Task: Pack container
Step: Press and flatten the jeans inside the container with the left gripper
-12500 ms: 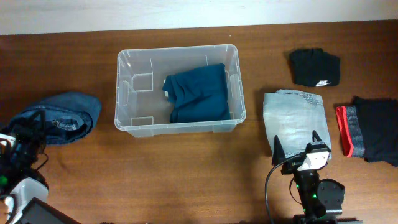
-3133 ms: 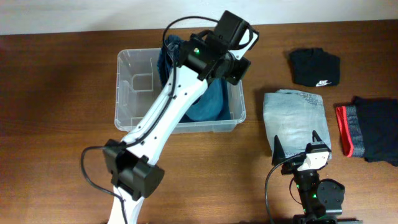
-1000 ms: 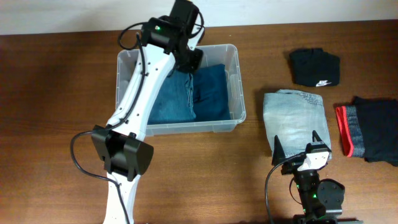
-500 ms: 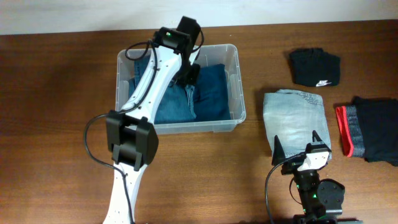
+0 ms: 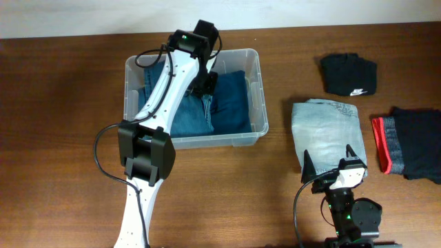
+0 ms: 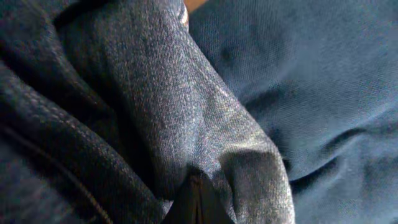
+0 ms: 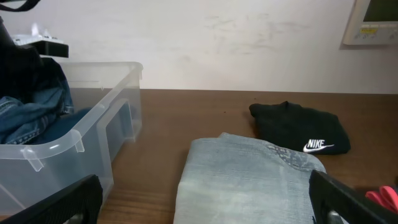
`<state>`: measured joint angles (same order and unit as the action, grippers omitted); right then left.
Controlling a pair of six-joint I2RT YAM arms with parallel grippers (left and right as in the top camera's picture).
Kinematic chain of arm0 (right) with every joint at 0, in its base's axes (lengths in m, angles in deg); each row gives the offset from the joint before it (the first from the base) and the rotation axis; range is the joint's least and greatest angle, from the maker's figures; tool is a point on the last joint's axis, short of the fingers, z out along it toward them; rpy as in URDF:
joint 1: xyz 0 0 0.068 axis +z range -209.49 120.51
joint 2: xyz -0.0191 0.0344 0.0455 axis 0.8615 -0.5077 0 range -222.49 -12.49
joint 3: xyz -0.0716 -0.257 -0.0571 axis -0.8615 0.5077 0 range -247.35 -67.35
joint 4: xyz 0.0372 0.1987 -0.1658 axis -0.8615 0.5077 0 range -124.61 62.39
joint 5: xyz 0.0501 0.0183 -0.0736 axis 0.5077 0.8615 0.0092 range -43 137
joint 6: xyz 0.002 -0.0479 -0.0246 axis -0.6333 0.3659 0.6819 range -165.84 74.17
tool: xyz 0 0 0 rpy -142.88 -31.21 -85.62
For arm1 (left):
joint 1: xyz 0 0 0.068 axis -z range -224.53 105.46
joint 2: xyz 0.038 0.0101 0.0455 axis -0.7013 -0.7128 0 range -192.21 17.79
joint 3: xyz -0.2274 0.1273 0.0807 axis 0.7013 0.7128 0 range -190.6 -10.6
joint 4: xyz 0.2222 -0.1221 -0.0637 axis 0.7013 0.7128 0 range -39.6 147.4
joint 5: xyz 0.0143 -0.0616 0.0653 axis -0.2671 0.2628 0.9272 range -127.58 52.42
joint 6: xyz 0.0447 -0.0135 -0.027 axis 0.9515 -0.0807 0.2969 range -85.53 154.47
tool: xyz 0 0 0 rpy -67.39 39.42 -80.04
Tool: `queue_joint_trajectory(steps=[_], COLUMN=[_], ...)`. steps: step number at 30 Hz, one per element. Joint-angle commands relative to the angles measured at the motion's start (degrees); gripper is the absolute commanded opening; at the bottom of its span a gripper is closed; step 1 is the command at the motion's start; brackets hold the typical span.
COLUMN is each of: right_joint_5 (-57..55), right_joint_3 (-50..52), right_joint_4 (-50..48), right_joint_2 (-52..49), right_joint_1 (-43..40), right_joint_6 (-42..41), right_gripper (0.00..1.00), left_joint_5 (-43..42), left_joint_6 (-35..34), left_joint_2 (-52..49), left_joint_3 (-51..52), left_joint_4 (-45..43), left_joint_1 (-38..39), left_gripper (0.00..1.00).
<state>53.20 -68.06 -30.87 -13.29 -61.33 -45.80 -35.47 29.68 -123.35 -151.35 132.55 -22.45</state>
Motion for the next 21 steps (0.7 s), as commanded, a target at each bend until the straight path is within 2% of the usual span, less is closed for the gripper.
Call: queue_joint_trajectory(steps=[1,7,16,21], right_joint_5=[0.9,0.9,0.9,0.9], right_joint_3=[0.4,0.4,0.4,0.4], right_joint_4=[0.0,0.0,0.0,0.0], right_joint_2=[0.5,0.5,0.5,0.5], right_joint_1=[-0.4,-0.4,-0.4,-0.4], right_joint_6=[0.2,0.2,0.2,0.2], right_gripper=[0.99,0.99,0.98,0.99], left_joint_5=[-0.5,-1.2,0.8,8.8], left_joint_6=[-0.8,-0.8,-2.6,-6.8], left_joint_2=[0.4,5.0,5.4,5.4], left_joint_3=[-4.7,-10.4,-7.1,-4.5], left_joint_4=[0.1,0.7,1.6,0.5], left_joint_1=[-1.1,-1.1,-1.3,-1.3], left_gripper=[0.01,0.01,0.01,0.01])
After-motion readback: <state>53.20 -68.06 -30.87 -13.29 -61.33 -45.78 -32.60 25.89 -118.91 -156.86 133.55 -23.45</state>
